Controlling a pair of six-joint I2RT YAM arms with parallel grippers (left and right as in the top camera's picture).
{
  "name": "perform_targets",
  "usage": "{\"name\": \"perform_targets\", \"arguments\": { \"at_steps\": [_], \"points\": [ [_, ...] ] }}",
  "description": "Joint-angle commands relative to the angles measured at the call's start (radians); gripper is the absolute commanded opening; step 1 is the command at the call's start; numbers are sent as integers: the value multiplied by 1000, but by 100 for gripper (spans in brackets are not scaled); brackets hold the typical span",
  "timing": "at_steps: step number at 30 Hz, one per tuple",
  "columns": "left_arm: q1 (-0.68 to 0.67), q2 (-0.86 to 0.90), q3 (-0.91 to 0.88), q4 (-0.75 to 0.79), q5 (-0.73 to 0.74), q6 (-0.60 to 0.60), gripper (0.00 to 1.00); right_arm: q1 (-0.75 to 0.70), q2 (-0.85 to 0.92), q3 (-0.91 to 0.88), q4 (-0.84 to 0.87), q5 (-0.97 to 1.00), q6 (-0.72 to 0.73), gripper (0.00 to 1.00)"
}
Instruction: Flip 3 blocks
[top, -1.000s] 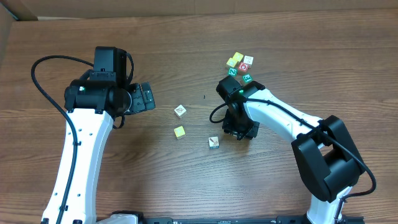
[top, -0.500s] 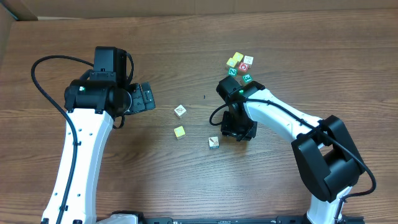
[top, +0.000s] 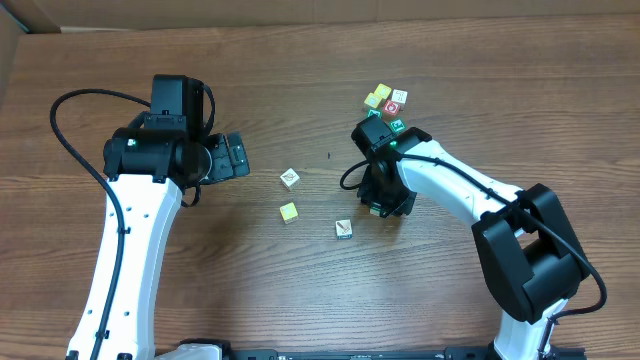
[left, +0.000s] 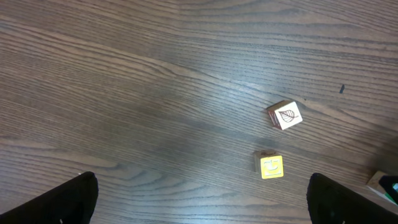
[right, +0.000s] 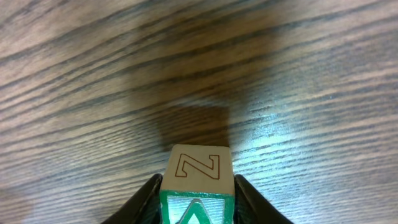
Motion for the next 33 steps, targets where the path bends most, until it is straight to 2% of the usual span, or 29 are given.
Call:
{"name": "perform_targets", "arguments": {
  "at_steps": [1,13,25,27,30,33],
  "points": [
    [0,2,7,3,-12,-13,100,14,-24,3,-4,16,18,33],
    [0,2,7,3,-12,-13,100,70,-24,3,-50,-44,-84,34],
    [0,2,7,3,-12,-13,100,78,-24,3,-57,-128,-307,36],
    [0,2,7,3,-12,-13,100,78,-24,3,-56,-129,-313,39],
    [0,2,7,3,-12,-13,100,78,-24,3,-56,-129,-313,52],
    [0,2,7,3,-12,-13,100,78,-24,3,-57,-130,-312,59]
  ]
}}
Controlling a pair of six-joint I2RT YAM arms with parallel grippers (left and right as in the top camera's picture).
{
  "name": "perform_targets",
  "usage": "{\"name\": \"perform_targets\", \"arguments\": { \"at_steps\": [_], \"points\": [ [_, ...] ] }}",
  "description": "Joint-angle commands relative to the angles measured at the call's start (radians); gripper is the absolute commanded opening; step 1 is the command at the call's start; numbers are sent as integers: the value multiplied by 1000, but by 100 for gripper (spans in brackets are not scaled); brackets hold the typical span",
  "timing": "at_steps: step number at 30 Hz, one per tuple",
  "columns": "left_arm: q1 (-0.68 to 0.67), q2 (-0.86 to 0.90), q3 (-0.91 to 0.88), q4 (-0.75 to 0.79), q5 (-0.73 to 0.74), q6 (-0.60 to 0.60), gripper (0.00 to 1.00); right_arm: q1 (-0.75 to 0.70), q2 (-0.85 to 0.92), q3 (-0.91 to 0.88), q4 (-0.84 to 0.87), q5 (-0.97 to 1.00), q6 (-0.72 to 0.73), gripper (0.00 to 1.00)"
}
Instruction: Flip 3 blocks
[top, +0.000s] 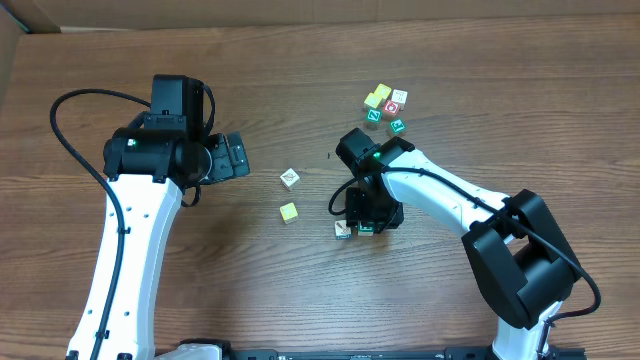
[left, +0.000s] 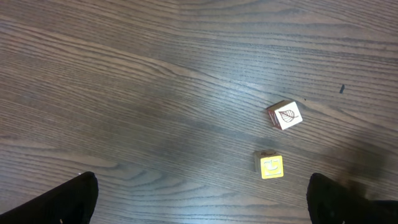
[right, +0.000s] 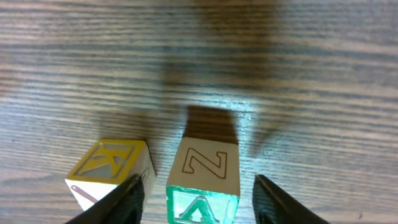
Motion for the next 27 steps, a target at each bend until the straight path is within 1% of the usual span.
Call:
{"name": "perform_targets", "arguments": {
  "at_steps": [1,6,12,19,21,23,25,27],
  "points": [
    [0,2,7,3,-12,-13,100,0,-24,4,4,-10,-16,59],
    [0,2,7,3,-12,-13,100,-5,-25,15,2,-11,-17,57],
    [0,2,7,3,-12,-13,100,-10,-26,71,-19,-6,-17,59],
    [0,2,7,3,-12,-13,100,-14,-26,128,-70,-6,-19,66],
    [0,2,7,3,-12,-13,100,-9,-26,128,-77,-10,-47,67],
    [0,2,7,4,-12,-13,100,0,-26,128,-76,-21,-70,61],
    [0,2,7,3,-12,-13,100,11,-26,128,-75,-23,-69,50],
    [0,2,7,3,-12,-13,100,22,-26,128,-71,-21,-69,46]
  ]
}}
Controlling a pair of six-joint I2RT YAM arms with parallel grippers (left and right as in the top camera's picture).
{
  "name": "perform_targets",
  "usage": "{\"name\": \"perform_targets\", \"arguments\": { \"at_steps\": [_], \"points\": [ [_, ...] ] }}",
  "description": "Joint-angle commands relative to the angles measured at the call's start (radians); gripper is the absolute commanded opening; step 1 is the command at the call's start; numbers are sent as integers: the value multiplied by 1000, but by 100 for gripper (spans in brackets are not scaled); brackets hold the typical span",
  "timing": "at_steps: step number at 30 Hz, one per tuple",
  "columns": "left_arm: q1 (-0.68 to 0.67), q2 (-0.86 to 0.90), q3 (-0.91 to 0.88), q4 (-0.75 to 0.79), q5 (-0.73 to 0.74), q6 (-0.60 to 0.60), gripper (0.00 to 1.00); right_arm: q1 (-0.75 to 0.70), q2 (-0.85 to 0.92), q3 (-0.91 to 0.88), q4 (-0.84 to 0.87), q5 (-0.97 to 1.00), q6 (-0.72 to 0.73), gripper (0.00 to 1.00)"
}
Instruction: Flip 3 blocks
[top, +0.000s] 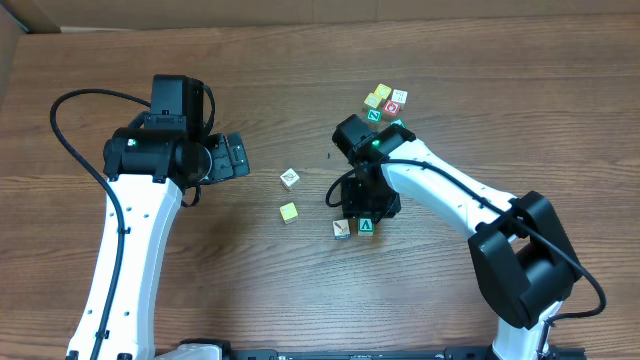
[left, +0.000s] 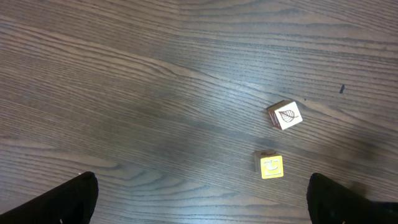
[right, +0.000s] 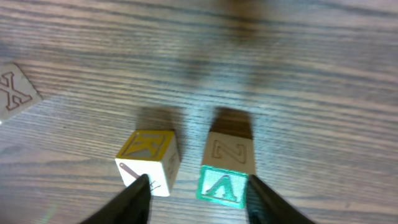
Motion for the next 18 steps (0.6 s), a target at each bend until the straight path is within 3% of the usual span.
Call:
{"name": "perform_targets", "arguments": {
  "at_steps": [1,6,8,14,18],
  "points": [
    [0,2,7,3,-12,-14,100,24,-26,23,11,-6,-17,45],
    [0,2,7,3,-12,-14,100,25,-26,23,31,-11,-6,44],
    [0,2,7,3,-12,-13,100,29,-26,23,53,-47,-6,39],
    [0,2,7,3,-12,-14,100,58,-25,23,133,-151,-5,13],
    [0,2,7,3,-12,-14,100,101,-25,23,157,-134,42,8]
  ]
}}
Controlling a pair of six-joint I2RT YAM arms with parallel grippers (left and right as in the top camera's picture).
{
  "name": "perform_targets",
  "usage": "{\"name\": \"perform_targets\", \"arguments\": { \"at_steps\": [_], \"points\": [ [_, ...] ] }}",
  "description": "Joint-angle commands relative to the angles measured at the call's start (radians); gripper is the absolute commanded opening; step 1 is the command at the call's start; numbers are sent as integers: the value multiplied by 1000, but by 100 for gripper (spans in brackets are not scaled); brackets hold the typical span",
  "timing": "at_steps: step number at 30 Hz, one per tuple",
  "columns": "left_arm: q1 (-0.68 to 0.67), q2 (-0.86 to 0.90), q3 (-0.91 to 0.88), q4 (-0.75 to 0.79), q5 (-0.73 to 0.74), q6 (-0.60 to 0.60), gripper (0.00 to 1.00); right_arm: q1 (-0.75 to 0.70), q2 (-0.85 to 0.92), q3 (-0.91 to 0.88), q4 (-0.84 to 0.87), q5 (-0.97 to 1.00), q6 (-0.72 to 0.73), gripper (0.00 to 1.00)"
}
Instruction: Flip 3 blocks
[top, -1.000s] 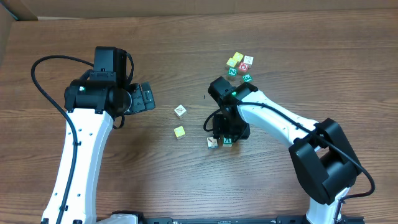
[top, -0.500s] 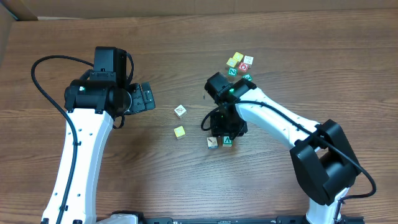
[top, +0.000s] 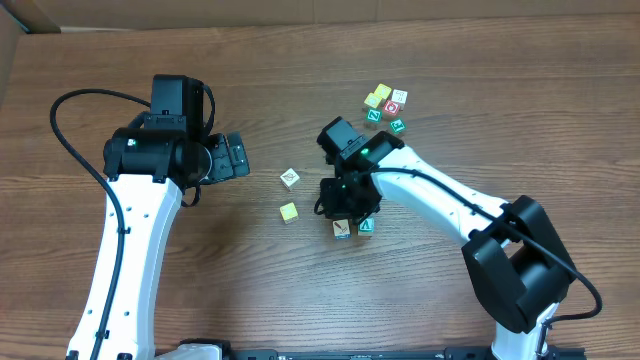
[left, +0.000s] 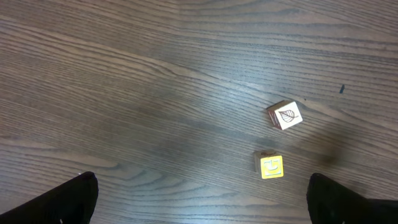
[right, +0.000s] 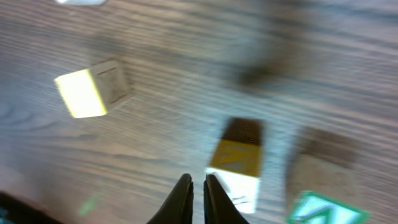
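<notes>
My right gripper (right: 198, 185) is shut with nothing in it, low over the table just left of a white block with a yellow top (right: 236, 163). A block with a green A face (right: 318, 209) stands right of that one; from above they sit side by side, the white and yellow block (top: 343, 229) and the green block (top: 365, 226), under the right gripper (top: 340, 208). A plain yellow block (right: 81, 93) lies further left. My left gripper (left: 204, 194) hangs open and high, with a leaf block (left: 285, 115) and the yellow block (left: 271, 166) ahead of it.
A cluster of several small blocks (top: 386, 102) lies at the back right of the wooden table (top: 500, 120). The left arm (top: 150, 160) stands over the left half, away from the blocks. A cardboard edge runs along the far side.
My right gripper was open above the two side-by-side blocks; now it is shut and further left, its tips beside the white and yellow block. The left arm has not moved.
My right gripper first held the Z and green A block off the table, right of the white and yellow block. Then that block stood beside the other with the jaws open round it. The gripper then stood higher, open, and is now shut to the left.
</notes>
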Motion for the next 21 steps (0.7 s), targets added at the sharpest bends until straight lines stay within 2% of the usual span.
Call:
{"name": "perform_targets", "arguments": {
  "at_steps": [1,7,14,21],
  "points": [
    [0,2,7,3,-12,-14,100,54,-25,23,11,7,64,6],
    [0,2,7,3,-12,-14,100,142,-25,22,12,190,188,5],
    [0,2,7,3,-12,-13,100,254,-25,21,12,499,300,4],
    [0,2,7,3,-12,-14,100,273,-9,21,48,536,307,4]
  ]
}}
